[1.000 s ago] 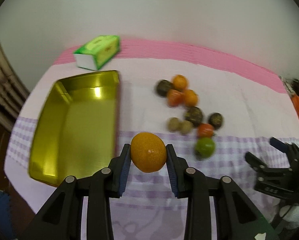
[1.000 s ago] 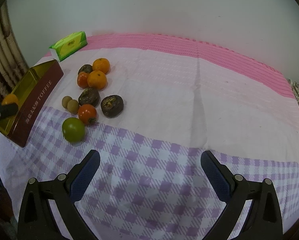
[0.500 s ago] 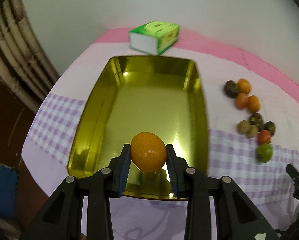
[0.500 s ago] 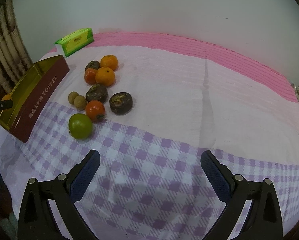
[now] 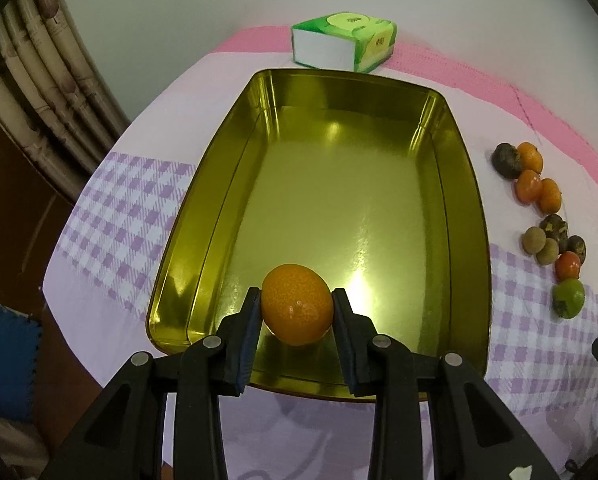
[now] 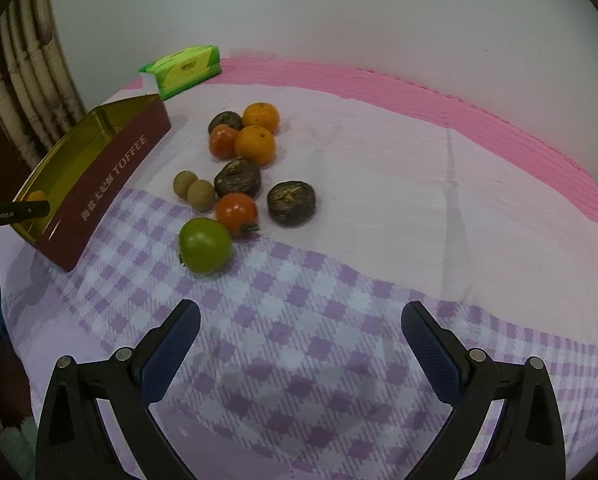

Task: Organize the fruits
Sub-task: 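Carry the mandarin with the left tool into the tin and release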

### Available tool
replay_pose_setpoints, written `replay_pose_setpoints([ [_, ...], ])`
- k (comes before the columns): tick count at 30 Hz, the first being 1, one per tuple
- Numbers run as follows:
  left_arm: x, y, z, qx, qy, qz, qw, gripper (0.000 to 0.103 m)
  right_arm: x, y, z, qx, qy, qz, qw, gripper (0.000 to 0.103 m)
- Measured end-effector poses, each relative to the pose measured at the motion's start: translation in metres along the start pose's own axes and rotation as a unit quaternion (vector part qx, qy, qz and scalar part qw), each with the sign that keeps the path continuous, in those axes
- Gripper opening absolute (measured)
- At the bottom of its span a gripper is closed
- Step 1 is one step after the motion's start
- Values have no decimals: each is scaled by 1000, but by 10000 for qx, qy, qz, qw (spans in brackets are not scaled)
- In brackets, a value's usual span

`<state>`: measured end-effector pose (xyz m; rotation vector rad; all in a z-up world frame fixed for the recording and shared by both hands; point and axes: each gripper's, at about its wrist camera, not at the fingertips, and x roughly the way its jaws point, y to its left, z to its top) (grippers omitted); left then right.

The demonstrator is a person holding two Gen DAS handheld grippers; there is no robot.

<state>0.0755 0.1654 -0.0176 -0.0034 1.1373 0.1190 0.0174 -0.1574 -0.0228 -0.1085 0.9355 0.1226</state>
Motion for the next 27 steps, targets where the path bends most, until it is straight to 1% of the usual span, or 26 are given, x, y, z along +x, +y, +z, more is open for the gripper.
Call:
replay_pose_setpoints([
  [7,7,1,-2,8,151,89,9998,31,8,15,7,-127,78,85,9999,100],
  [16,7,0,-4,32,160,124,9998,32,17,34,17,-267,87,187,9994,100],
  [18,7,0,-3,9,156,95,9998,32,20,37,20,-276,107,246,9993,99],
  [20,6,1,-2,-27,139,81,9999,32,22,39,22,-267,138,285,9991,93],
  [22,3,3,-1,-64,81,57,9999,32,26,41,25,-258,181,338,9989,89],
  [25,-5,5,2,-111,-28,20,9999,32,30,44,28,-245,195,347,9989,87],
  [26,-7,5,2,-129,-57,-1,9999,33,32,46,29,-262,202,335,9989,85],
  [27,-9,6,3,-146,-77,-12,9999,36,33,48,30,-277,219,323,9989,84],
])
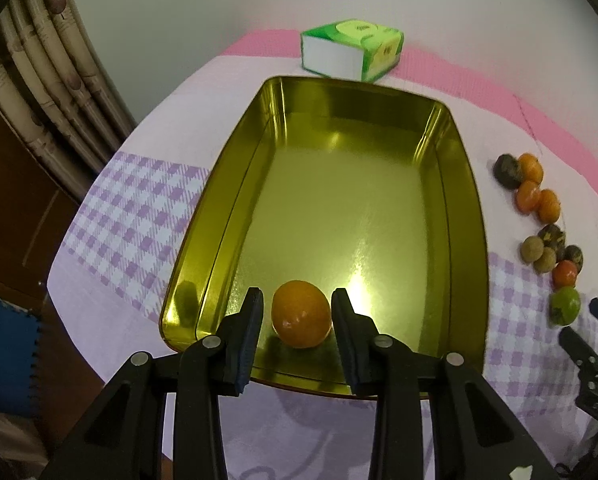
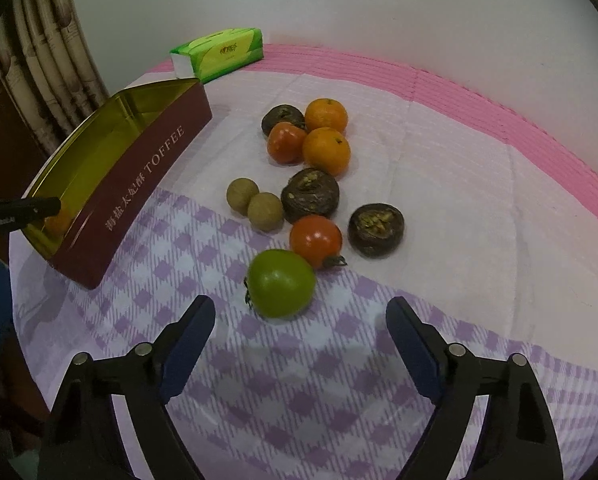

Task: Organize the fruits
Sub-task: 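Carry the mandarin with the left tool into the tin and release, then grasp the green tomato with the right tool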

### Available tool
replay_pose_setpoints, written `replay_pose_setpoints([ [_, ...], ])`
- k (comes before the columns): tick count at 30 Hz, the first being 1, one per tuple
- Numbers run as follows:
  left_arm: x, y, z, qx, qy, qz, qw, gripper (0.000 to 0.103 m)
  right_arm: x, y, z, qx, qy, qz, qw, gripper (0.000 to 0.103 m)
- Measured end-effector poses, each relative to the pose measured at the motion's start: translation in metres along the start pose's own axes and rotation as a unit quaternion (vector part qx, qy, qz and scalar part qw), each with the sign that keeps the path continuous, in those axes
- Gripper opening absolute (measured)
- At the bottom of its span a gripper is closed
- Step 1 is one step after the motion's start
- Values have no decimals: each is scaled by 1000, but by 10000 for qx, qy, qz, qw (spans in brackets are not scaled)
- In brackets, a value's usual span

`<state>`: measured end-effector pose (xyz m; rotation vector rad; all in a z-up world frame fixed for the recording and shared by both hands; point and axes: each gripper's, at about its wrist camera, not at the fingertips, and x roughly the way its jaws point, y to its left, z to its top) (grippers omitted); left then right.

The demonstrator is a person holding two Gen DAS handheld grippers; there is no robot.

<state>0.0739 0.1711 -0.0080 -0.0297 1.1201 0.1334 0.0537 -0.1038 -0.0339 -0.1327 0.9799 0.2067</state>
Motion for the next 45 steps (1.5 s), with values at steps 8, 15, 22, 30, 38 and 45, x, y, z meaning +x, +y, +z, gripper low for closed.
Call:
replay_pose_setpoints([
  [8,-18,9,6,-221,-284,-32,9993,51,11,4,4,74,168,-8,9998,67],
  [15,-27,19,9,-436,-440,28,9981,64,19,6,5,64,308,18,9995,48],
  [22,-26,25,9,-581,-397,67,9975,70,16,8,6,33,328,56,9994,39],
  [30,-29,34,10,-805,-407,1,9959,79,-5,14,10,15,164,172,9997,37],
  [38,-29,45,13,-1051,-399,22,9937,81,-15,25,11,-92,76,321,9994,36],
  [45,-29,45,13,-1053,-406,52,9936,82,-17,30,15,-178,48,338,9993,36],
])
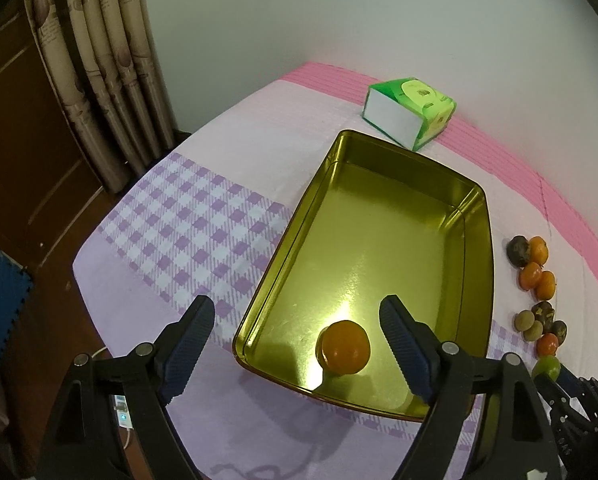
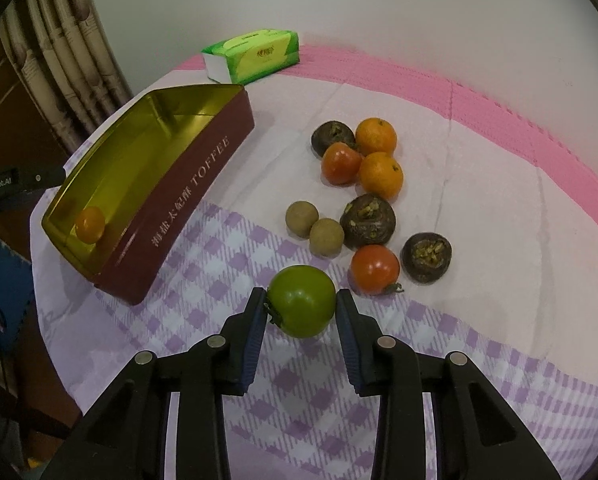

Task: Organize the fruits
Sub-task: 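Grasp the green tomato with the right tool, then carry the green tomato with the right tool into the tin and release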

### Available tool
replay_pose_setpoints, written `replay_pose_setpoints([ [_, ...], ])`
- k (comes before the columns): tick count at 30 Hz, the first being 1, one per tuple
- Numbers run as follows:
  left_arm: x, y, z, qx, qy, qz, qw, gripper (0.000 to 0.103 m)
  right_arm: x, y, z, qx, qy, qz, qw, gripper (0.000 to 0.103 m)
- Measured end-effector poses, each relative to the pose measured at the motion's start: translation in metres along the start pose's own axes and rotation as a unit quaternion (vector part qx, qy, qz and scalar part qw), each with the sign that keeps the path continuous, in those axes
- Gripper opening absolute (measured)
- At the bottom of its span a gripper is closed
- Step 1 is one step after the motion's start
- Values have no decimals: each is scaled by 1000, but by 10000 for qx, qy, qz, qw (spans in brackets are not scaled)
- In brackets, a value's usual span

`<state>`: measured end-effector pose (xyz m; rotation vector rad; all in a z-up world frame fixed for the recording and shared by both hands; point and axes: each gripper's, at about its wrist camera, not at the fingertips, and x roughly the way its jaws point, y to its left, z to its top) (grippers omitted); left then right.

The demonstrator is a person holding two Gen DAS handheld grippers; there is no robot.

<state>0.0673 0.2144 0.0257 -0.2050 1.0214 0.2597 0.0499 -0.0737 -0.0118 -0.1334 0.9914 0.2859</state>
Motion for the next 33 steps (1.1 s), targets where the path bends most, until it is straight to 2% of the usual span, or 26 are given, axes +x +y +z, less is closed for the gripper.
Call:
replay_pose_setpoints([
  [6,-2,9,2,-192,-8,-16,9998,84,-10,19,24,-170,-166,187,9995,36],
  [15,-1,43,12,-817,-18,109,9966,85,-9,83,67,-669,-358,652,9950,36],
  [24,4,63,16,-1177,63,183,9929,87,25,135,82,-1081,-92,868,9903,36],
  [33,9,67,16,-1274,117,185,9916,87,51,154,79,-1343,127,841,9873,36],
])
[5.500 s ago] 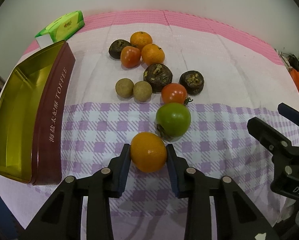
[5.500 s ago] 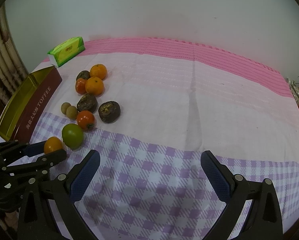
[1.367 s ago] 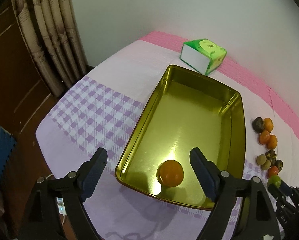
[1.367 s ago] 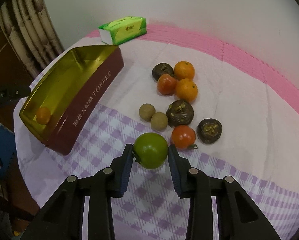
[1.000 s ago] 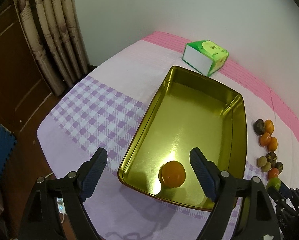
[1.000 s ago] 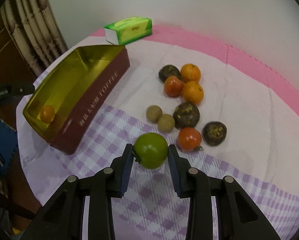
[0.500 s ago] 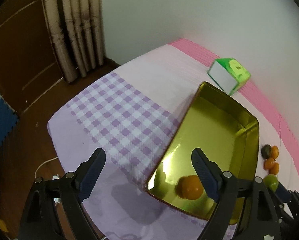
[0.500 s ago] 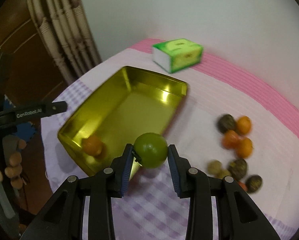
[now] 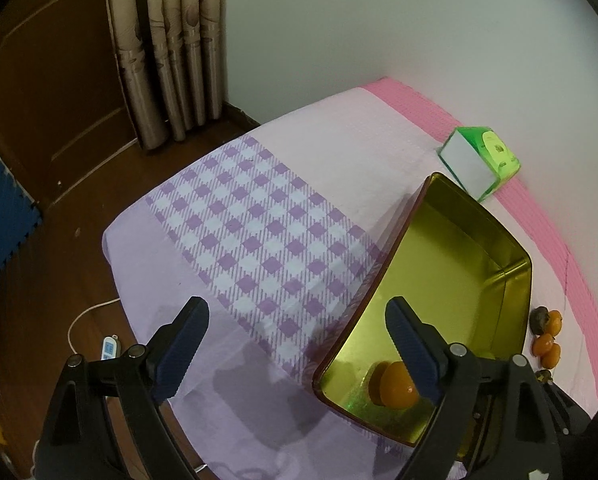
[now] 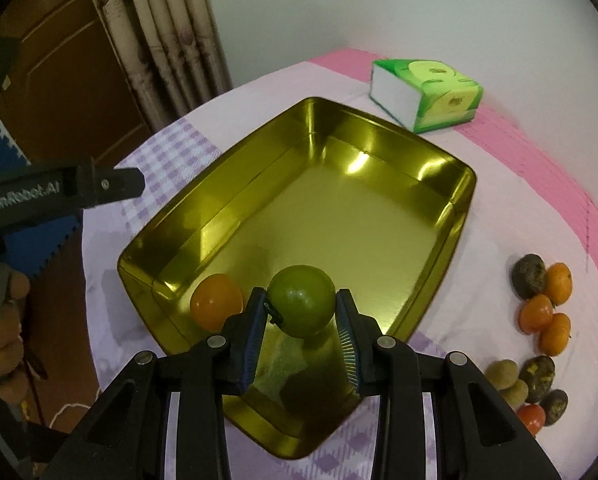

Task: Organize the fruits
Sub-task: 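Carry the green tomato with the right tool into the tin and release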

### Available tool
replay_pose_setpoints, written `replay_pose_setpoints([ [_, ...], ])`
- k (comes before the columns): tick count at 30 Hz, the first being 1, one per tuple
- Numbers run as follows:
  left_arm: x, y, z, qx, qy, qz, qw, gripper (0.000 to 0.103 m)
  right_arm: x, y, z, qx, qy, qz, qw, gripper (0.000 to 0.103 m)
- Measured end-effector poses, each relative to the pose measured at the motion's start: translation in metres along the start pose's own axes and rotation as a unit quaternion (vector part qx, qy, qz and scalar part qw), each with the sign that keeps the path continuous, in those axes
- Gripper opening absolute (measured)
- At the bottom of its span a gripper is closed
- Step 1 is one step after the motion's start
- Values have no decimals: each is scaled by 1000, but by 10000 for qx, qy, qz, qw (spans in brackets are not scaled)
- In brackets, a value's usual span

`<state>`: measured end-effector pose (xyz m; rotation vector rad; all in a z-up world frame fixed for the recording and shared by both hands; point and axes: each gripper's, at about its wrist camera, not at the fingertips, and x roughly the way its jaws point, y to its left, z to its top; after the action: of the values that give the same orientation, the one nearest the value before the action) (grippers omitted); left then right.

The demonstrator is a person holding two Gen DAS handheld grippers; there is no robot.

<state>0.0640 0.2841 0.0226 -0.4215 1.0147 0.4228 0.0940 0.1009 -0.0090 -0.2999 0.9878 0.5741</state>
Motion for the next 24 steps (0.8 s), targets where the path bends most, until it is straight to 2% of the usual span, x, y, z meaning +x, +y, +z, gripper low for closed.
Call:
replay_pose_setpoints([
  [24,4,-4,-3,76,46,9,10000,88,21,4,-6,-43,267,-22,9996,37],
])
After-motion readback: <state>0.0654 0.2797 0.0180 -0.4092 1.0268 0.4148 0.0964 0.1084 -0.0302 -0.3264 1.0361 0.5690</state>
